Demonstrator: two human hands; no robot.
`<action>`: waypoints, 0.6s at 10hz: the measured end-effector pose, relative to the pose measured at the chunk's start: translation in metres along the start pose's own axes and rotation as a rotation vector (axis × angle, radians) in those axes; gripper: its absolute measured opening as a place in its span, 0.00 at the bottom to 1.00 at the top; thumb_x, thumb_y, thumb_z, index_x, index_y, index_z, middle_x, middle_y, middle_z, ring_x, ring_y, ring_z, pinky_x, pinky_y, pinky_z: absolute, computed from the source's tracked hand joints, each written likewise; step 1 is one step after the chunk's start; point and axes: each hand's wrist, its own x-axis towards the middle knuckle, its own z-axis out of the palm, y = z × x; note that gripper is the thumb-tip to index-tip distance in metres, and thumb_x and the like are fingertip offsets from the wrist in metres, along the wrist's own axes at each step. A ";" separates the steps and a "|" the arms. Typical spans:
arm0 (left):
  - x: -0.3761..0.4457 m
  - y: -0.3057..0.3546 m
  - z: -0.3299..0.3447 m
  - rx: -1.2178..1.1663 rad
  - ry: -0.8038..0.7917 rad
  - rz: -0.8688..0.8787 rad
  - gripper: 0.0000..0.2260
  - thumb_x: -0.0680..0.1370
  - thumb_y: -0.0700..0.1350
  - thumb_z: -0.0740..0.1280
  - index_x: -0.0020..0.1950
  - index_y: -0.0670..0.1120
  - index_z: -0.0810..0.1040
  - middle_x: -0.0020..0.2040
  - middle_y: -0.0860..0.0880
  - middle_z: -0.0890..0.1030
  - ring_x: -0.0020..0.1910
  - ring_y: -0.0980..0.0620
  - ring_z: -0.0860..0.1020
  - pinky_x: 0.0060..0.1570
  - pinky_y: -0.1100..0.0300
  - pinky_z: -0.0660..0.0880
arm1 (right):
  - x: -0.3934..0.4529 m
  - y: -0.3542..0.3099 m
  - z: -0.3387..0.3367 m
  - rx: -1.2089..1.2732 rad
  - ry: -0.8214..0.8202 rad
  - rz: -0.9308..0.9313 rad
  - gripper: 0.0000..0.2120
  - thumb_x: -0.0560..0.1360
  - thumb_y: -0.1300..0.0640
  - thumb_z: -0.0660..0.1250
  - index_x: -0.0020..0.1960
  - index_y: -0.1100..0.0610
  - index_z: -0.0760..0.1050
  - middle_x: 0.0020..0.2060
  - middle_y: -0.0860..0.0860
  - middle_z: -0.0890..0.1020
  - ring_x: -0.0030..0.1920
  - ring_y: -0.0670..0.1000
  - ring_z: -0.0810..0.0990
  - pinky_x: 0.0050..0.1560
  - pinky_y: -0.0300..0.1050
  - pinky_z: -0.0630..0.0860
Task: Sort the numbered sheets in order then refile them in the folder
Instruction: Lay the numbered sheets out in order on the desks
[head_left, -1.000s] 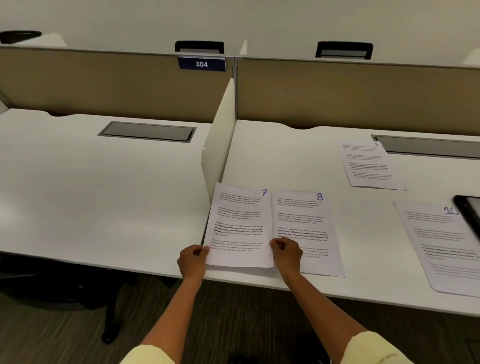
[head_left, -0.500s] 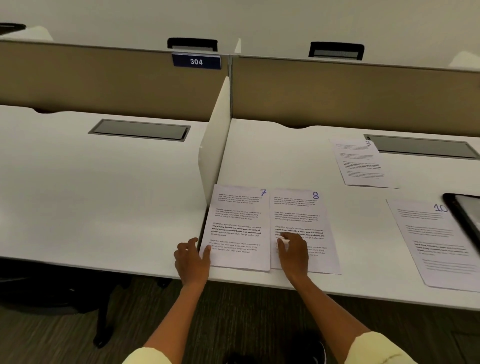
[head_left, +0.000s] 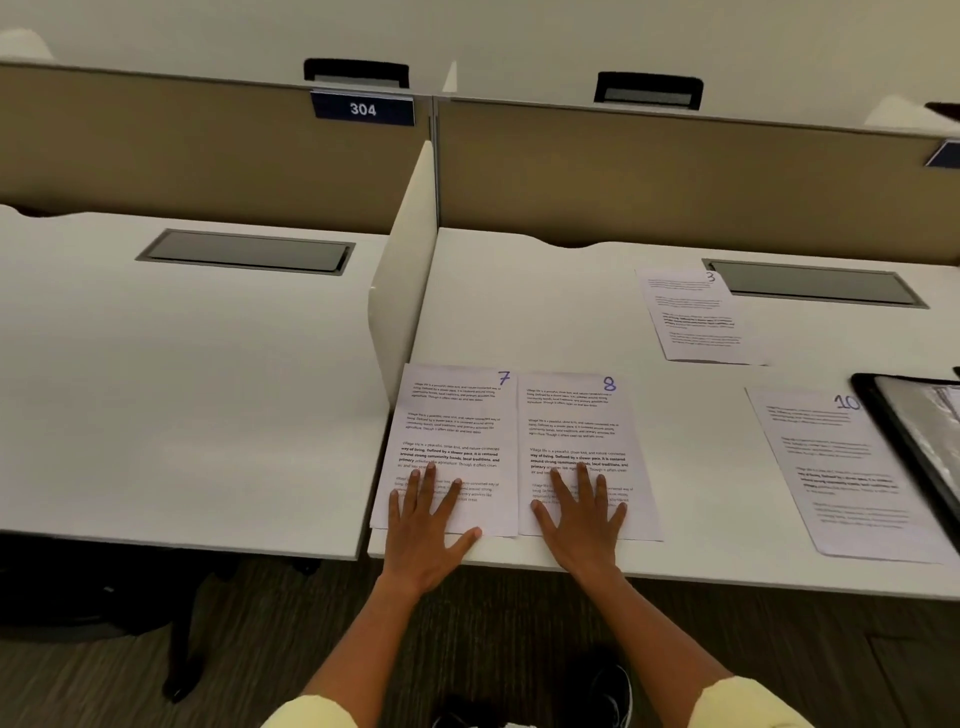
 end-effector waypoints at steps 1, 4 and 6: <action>0.002 0.000 -0.002 0.020 -0.018 -0.002 0.41 0.68 0.78 0.32 0.78 0.61 0.38 0.77 0.49 0.29 0.75 0.49 0.28 0.73 0.45 0.31 | -0.003 0.003 -0.002 0.002 0.001 0.010 0.33 0.80 0.32 0.46 0.80 0.40 0.42 0.80 0.49 0.38 0.79 0.56 0.36 0.76 0.67 0.38; 0.006 0.002 -0.004 0.023 -0.049 -0.012 0.41 0.67 0.78 0.32 0.77 0.62 0.35 0.76 0.50 0.27 0.75 0.48 0.27 0.73 0.44 0.30 | -0.005 0.006 -0.004 0.003 -0.004 0.020 0.33 0.80 0.32 0.46 0.80 0.40 0.41 0.80 0.49 0.38 0.80 0.57 0.36 0.76 0.67 0.39; 0.010 0.002 -0.004 0.021 -0.043 -0.014 0.42 0.67 0.78 0.32 0.78 0.62 0.37 0.77 0.50 0.28 0.75 0.48 0.28 0.74 0.43 0.32 | -0.004 0.006 -0.002 0.006 0.006 0.017 0.33 0.80 0.31 0.46 0.80 0.40 0.42 0.80 0.49 0.38 0.80 0.57 0.36 0.76 0.67 0.39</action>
